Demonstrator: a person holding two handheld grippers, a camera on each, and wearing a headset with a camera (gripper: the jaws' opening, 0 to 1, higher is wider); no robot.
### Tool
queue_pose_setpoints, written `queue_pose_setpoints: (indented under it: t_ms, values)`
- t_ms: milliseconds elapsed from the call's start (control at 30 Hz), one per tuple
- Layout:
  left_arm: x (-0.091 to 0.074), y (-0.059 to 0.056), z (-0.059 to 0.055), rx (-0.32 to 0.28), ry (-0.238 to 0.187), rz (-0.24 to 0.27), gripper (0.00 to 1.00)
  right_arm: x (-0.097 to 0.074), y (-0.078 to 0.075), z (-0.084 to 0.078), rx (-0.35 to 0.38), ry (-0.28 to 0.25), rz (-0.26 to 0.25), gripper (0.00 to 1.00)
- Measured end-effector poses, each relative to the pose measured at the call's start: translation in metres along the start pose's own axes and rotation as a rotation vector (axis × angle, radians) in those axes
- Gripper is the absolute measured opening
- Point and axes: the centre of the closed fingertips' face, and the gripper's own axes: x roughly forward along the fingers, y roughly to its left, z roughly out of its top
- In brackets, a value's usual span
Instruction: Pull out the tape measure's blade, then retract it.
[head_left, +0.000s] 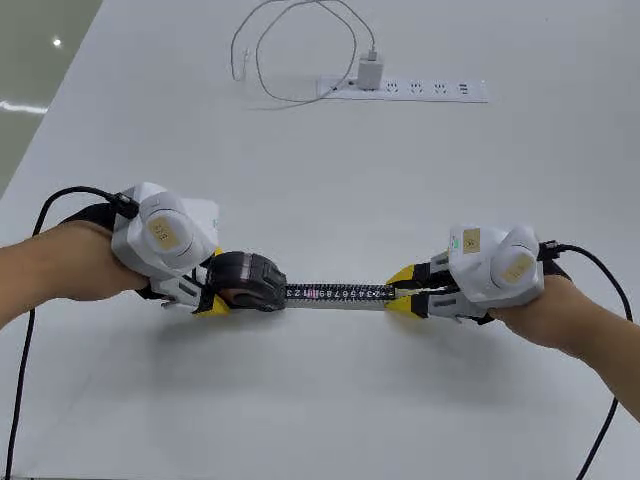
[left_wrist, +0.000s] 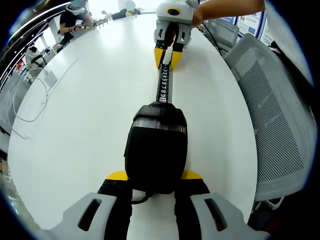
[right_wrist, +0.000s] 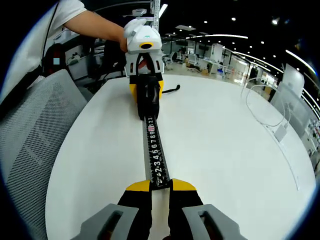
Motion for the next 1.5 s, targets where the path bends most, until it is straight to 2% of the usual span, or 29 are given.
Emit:
queue_pose_setpoints:
  t_ms: [1200,1500]
  values:
    - [0.000,-0.001,0.000,-0.002,0.002,-0.003,0.27,-0.023,-0.005,-0.022,0.004,0.050,-0.019,0.07]
    - [0.000,-0.001,0.000,-0.002,0.002,-0.004,0.27,-0.035,-0.005,-0.029,0.007,0.066,-0.026,0.07]
